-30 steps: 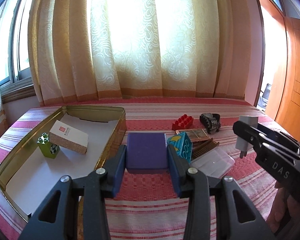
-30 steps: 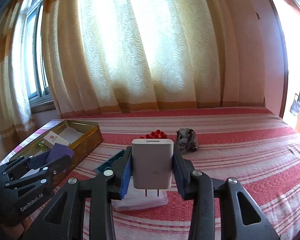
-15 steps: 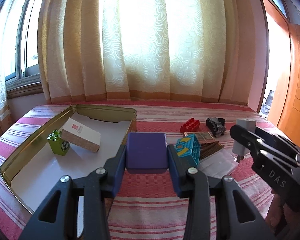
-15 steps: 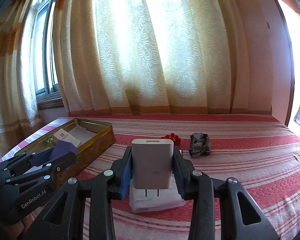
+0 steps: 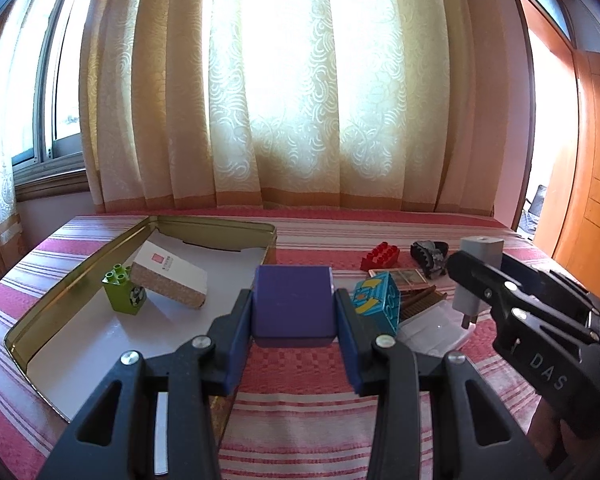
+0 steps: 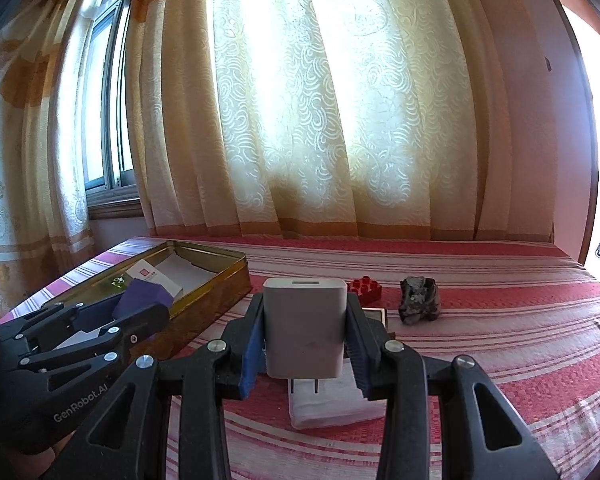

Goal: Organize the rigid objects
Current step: 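Lift and carry the purple cube and white adapter toward the gold tin tray, then bring the purple cube with the left tool while the right tool brings the adapter over the tray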

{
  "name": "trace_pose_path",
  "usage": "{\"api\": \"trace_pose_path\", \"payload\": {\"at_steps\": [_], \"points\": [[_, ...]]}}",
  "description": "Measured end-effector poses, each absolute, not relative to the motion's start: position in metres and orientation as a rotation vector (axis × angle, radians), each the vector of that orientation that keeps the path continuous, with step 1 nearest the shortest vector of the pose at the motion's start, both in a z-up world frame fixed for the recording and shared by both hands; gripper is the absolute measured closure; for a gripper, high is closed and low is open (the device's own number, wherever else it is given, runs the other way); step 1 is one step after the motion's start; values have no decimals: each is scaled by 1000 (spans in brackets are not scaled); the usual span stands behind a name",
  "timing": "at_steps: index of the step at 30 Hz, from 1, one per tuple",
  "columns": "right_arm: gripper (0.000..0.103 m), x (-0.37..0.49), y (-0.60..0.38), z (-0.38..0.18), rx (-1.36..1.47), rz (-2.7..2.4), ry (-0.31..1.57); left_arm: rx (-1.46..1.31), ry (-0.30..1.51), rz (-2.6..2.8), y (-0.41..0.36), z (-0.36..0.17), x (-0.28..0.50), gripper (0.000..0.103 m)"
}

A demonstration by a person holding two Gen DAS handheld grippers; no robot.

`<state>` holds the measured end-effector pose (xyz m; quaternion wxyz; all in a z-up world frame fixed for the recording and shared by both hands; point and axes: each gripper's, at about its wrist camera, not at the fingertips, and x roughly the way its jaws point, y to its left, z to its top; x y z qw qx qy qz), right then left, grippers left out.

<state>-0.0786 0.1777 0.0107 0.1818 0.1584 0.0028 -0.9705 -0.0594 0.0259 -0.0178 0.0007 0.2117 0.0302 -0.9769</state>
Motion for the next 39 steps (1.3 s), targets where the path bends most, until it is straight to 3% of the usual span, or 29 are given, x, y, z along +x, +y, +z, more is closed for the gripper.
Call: {"api": "trace_pose_path", "payload": {"at_steps": [39], "points": [[63,-59,137,10,421,-2631,76,629,149,-3015,-14,-17,-45,64]]}}
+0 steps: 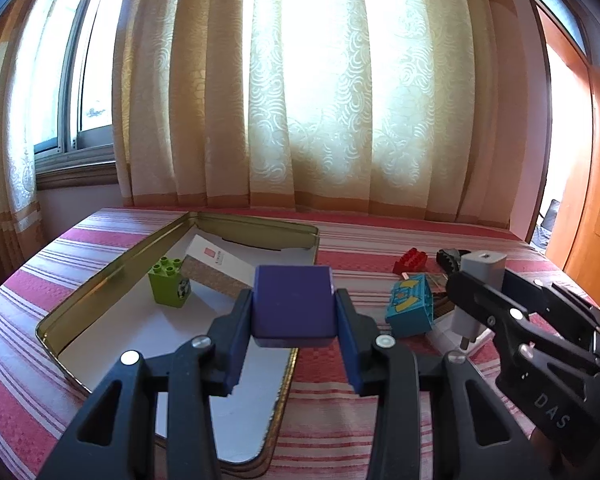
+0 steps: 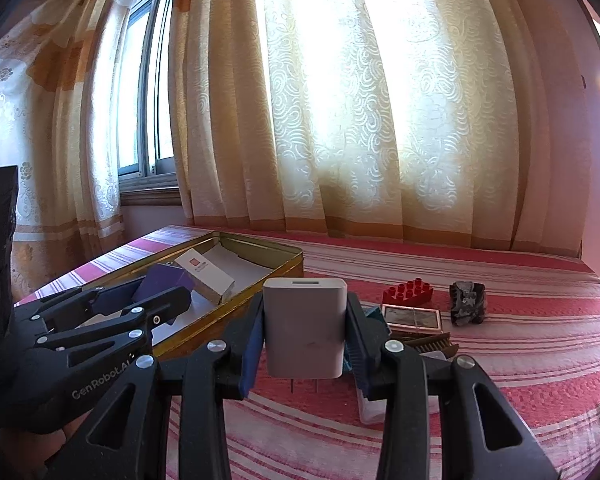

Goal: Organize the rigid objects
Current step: 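Bring the purple cube with the left tool while the right tool brings the adapter over the tray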

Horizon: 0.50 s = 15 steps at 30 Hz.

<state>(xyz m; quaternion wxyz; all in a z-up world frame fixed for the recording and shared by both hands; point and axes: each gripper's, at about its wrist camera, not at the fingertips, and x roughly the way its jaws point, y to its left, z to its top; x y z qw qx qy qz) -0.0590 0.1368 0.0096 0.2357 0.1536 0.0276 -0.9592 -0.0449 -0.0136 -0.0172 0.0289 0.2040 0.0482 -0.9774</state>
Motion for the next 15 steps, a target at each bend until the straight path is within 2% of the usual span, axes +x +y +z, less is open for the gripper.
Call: {"api": "trace_pose_path", "payload": {"at_steps": [15], "points": [[63,-56,125,8,406,-2592,90,601,177,-3005,-28,-16,-40,64]]}}
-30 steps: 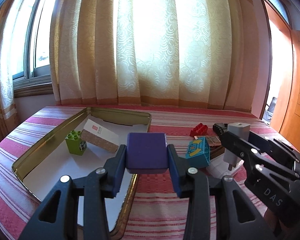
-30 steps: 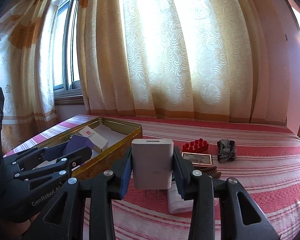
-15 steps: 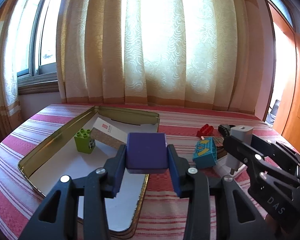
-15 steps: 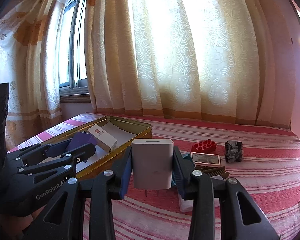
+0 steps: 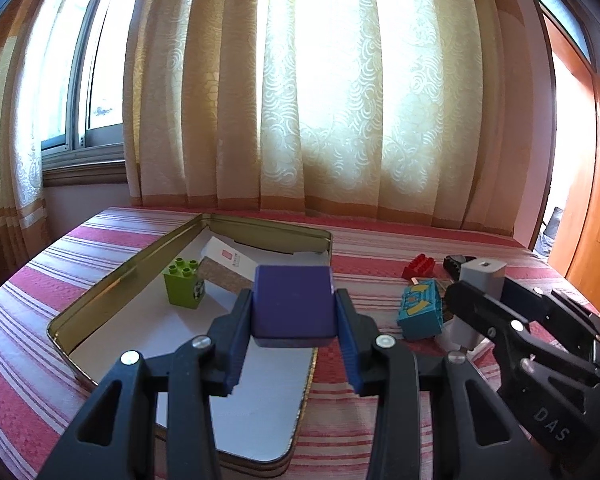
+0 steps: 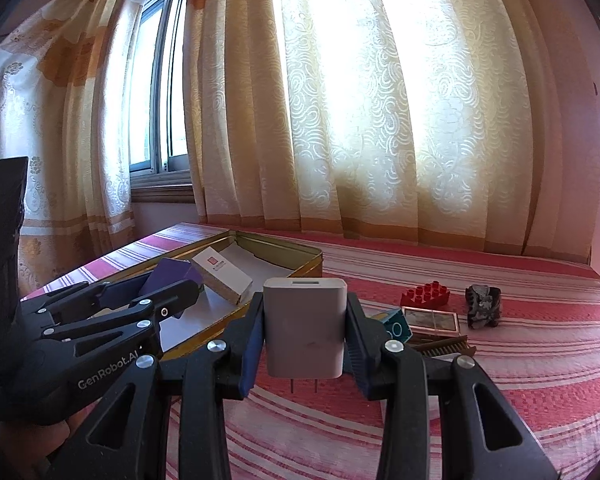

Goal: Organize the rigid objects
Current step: 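Bring the purple cube with the left tool while the right tool brings the adapter over the tray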

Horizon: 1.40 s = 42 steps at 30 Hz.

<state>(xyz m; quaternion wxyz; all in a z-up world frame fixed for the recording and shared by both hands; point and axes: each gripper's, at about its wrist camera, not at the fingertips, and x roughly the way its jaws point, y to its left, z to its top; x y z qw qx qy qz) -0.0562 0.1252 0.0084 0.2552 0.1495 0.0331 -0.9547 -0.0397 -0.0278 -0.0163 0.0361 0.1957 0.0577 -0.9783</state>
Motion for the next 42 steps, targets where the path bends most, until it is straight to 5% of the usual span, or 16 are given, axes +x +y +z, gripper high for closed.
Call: {"api": "trace_pose_path", "payload": {"at_steps": [42], "points": [[63,-88,57,20,531,-2375,163,633,174,-2848,-109,-7,-42,64]]}}
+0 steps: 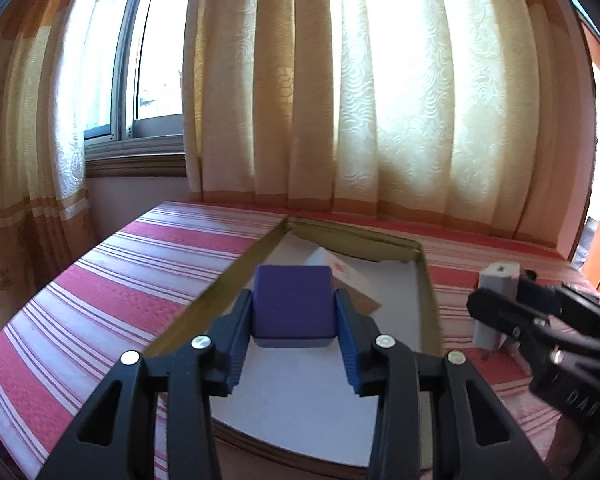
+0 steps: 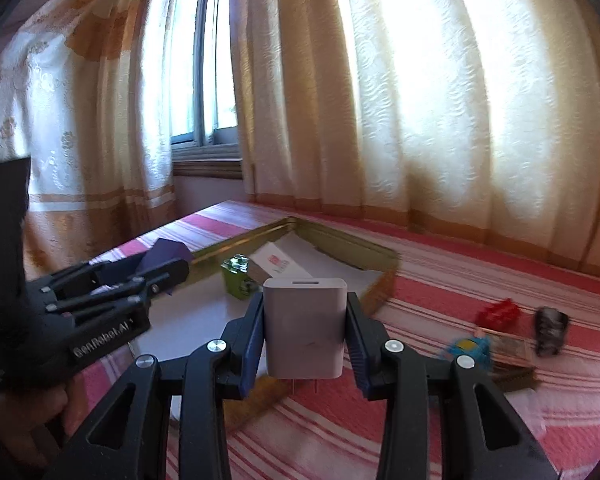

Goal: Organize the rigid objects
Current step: 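Bring the purple cube with the left tool while the right tool brings the adapter over the tray, then open both tools to release the purple cube and white adapter into the tray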

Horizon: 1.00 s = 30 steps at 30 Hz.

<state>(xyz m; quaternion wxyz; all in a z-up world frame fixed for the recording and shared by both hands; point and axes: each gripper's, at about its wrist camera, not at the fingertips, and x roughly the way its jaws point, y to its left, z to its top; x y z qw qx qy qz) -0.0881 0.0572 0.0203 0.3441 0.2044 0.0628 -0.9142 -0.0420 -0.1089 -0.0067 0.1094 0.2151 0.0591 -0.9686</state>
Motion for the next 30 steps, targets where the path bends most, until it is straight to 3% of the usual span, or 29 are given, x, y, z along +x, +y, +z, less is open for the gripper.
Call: {"api": "trace_pose_path", "payload": {"at_steps": [20,22,23,25,27,28,30], "points": [[62,-167,-26,-7,802,-2221,290,868,44,-2769,-125,-16,-97,63],[57,-171,-29,-9,808,-2211,300,867,47,-2748,-128,-15,-98,57],[48,-172,-30,-8,802,-2229,309,859,58,-2743,-131,-14,-96,54],[44,-172,-25,-4,782,-2259,309,838,76,-2729,-135,-12,-93,29],[41,-172,-16,1,768,-2255,270,809,94,-2712,-139,-10,-89,11],[39,-171,-11,3,762,-2256,251,793,109,-2707,-141,-8,-86,6],[32,-166,3,9,738,-2265,220,774,134,-2720,-139,-5,-82,5]]}}
